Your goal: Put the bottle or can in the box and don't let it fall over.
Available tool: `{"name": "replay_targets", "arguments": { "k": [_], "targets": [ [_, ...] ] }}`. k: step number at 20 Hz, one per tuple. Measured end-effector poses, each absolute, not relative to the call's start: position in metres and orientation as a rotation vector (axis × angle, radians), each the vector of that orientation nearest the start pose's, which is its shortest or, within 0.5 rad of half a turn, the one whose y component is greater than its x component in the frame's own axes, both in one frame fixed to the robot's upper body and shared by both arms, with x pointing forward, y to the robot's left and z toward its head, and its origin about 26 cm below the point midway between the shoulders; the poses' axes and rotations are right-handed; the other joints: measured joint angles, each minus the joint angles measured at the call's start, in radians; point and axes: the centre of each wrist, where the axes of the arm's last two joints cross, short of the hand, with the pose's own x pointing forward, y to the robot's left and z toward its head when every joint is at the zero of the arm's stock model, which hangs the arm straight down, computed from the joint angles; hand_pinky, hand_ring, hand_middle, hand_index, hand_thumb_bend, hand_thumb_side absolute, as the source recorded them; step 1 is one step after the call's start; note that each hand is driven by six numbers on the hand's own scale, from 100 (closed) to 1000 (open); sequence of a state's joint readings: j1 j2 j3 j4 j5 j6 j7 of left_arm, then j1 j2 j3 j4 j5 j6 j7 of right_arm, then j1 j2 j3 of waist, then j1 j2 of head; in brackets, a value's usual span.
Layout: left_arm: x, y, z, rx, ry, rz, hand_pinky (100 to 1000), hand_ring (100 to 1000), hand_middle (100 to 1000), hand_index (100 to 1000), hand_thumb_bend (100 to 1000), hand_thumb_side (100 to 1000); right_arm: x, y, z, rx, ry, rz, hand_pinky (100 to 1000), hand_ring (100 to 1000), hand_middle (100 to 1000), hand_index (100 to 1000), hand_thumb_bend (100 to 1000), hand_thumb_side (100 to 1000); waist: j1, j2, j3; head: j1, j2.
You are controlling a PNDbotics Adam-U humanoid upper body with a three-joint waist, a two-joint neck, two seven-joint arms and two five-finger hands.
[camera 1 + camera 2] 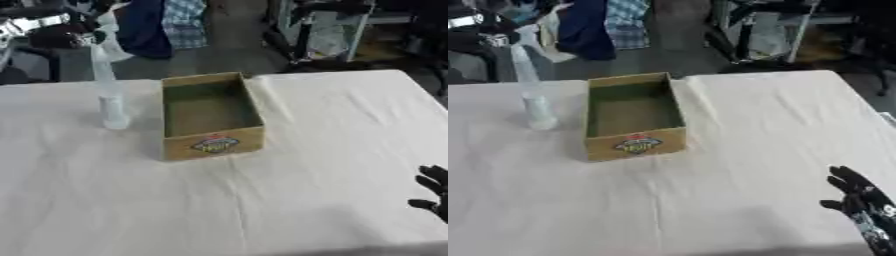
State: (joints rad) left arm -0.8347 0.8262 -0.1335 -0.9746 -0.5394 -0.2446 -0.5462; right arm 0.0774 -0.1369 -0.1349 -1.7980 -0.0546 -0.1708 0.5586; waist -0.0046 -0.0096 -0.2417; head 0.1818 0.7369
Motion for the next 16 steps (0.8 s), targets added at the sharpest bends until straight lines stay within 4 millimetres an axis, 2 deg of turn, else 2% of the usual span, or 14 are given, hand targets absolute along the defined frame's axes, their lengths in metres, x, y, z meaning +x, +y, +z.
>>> {"name": "replay_targets", "arguments": {
  "k": [7,11,16],
  "targets": [
    [0.429,0.422,0.244,0.804,-1.294,-1.414,801,759,744,903,224,857,0.253,-0.309,0.041,0.183,-1.831,0.518,794,1000,974,1000,100,622,0.0,0.002,-0.001,0.001,0.0],
    [0.43,0.418,0.244,0.81,-1.313,-1.424,806,771,773,925,230,861,0.253,-0.309,0.041,0.184,-1.832,0.519,794,1000,974,1000,100,621,0.0,0.003,-0.002,0.002,0.0],
    [0.43,0.416,0.245,0.838,-1.345,-1.408,816,790,801,955,285,881,0.253,-0.309,0.041,0.184,-1.832,0.519,794,1000,974,1000,100,620,0.0,0.003,-0.003,0.002,0.0]
  ]
}}
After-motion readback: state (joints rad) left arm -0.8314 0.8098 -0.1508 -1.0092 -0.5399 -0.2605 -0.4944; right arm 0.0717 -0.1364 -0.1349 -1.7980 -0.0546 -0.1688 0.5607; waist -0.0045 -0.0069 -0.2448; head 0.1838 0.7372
